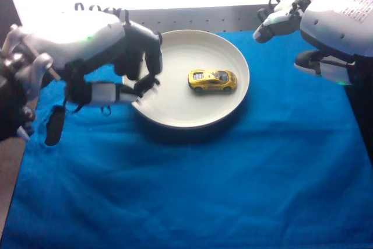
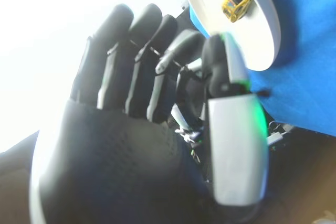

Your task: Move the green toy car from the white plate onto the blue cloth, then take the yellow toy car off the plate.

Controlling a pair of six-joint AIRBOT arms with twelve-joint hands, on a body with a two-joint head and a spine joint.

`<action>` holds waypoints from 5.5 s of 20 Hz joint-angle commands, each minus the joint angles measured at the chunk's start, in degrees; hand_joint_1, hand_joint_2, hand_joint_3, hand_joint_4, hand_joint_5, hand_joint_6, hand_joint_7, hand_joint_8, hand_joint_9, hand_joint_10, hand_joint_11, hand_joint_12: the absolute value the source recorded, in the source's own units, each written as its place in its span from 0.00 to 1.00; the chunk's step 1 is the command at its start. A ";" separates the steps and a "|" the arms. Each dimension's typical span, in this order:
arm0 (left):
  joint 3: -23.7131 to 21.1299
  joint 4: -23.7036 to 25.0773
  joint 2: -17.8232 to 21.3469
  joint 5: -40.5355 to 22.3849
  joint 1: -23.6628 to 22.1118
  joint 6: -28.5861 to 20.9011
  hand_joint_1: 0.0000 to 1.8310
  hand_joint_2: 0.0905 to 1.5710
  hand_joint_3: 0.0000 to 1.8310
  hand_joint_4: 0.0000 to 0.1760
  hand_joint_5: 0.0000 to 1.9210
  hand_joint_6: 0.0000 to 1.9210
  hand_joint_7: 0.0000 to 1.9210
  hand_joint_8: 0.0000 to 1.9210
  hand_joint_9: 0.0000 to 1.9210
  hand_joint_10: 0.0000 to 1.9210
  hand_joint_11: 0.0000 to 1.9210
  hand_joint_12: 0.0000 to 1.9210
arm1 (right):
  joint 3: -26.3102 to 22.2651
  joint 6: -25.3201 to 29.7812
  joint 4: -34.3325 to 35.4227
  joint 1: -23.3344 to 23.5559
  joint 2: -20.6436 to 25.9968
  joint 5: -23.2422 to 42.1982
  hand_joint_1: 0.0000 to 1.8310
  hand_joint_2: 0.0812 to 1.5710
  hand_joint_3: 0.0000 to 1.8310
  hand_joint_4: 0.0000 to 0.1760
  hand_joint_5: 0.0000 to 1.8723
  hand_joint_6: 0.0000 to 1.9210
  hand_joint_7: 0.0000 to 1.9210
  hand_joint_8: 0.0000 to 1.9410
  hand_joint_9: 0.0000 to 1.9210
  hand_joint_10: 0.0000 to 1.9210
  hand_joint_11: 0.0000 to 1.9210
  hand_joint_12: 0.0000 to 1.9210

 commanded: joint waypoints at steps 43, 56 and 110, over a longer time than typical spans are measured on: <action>-11.37 -11.94 6.59 -34.22 23.25 -3.65 0.26 0.72 0.00 0.49 0.31 0.01 0.21 0.01 0.14 0.01 0.00 0.42 | 3.85 -0.27 2.62 0.69 -4.39 4.88 0.49 0.56 0.00 0.00 0.37 0.05 0.37 0.12 0.26 0.51 0.17 0.87; -11.25 -13.32 6.42 -35.32 23.25 -1.95 0.30 0.68 0.00 0.70 0.38 0.02 0.26 0.01 0.19 0.03 0.00 0.48 | 10.88 -0.27 1.05 8.52 -13.43 -2.10 0.52 0.57 0.00 0.00 0.45 0.02 0.45 0.66 0.47 0.85 0.47 1.00; -11.40 -13.34 6.74 -35.79 23.24 -1.99 0.32 0.73 0.00 0.95 0.37 0.00 0.25 0.00 0.18 0.00 0.00 0.42 | 21.33 -1.51 1.20 9.23 -25.34 -14.76 0.53 0.64 0.00 0.00 0.48 0.01 0.50 0.01 0.43 0.21 0.18 0.79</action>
